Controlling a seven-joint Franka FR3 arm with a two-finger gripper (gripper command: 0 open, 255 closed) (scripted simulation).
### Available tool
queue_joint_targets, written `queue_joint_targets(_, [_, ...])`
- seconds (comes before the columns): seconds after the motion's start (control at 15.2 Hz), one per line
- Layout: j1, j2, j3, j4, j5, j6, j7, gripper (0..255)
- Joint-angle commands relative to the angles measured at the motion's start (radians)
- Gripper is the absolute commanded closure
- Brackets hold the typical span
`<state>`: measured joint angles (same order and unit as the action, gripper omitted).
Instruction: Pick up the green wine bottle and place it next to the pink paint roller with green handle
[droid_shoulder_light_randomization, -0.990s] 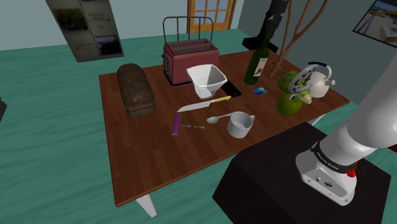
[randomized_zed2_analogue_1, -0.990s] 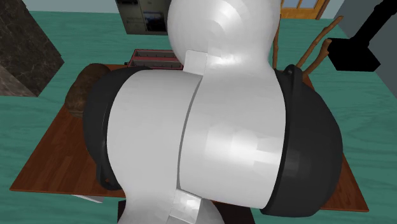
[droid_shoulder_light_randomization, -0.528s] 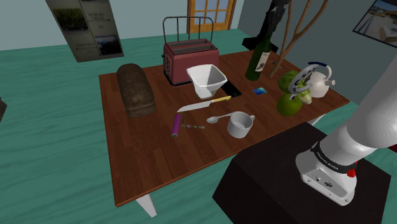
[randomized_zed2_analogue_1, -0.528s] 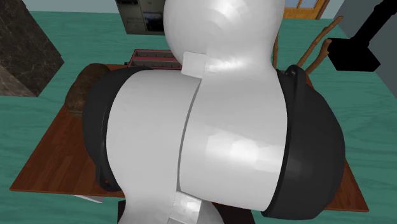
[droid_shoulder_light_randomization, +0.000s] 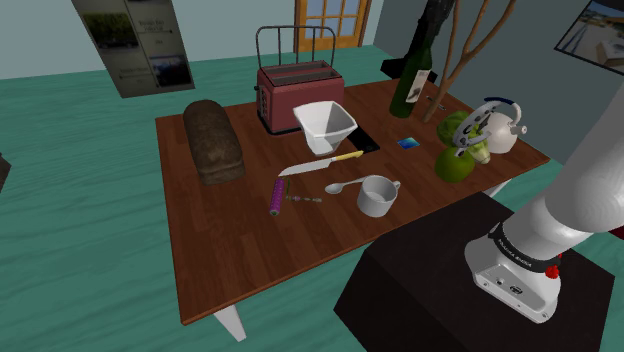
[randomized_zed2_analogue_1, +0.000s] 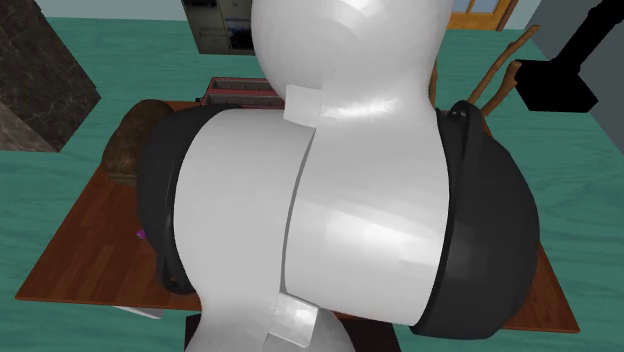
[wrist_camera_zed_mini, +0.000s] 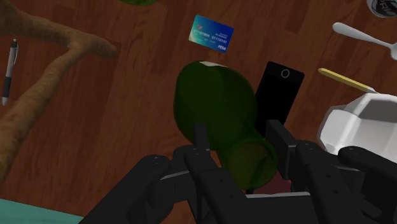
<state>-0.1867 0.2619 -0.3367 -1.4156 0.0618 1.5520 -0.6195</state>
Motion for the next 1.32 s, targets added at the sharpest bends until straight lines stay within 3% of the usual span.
queue_joint_targets(0.0, [-0.003, 0.004, -0.001, 0.033, 0.001, -0.029, -0.001, 255])
queue_joint_targets(0.07, [-0.004, 0.007, -0.001, 0.05, 0.002, -0.043, -0.002, 255])
queue_joint_targets(0.73, [0.146, -0.276, 0.09, -0.303, -0.063, 0.039, 0.232, 255])
queue_joint_targets(1.25, [0.231, -0.424, 0.194, -0.469, -0.061, 0.061, 0.424, 255])
